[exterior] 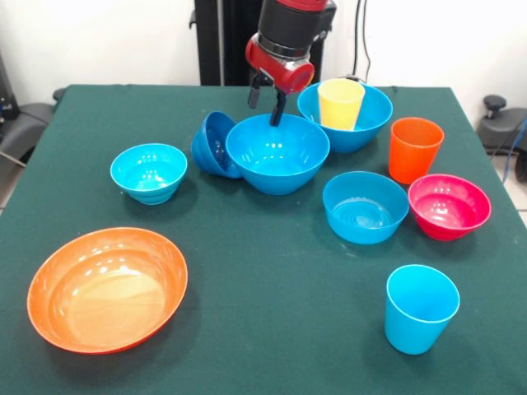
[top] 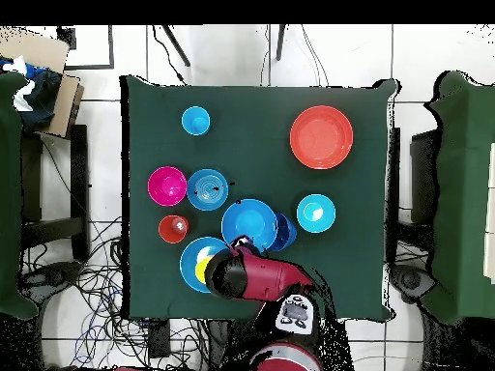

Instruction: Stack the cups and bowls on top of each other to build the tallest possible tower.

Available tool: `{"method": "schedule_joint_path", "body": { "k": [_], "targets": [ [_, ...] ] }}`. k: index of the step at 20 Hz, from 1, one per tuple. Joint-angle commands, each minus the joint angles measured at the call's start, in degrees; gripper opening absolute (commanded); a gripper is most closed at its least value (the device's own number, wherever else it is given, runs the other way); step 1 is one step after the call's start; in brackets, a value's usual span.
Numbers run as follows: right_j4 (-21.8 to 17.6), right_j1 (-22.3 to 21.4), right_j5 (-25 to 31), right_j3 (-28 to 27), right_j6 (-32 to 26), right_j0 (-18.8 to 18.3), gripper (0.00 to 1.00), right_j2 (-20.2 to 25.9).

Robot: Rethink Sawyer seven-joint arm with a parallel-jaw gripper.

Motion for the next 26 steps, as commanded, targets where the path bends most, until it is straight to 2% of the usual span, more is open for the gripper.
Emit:
{"method": "schedule_joint_path", "body": {
  "k": [1,9,26],
  "targets": [
    [-2.65,1.69,-2.87,-2.76,1.55,-0.71,1.0,3.85],
    [-2.15,1.78,-2.6,-2.93,2.02,0.06,1.0,3.44],
    [-0.84,5.05,-5.21,-4.98,3.41,1.17,1.0,2.67]
  ]
}}
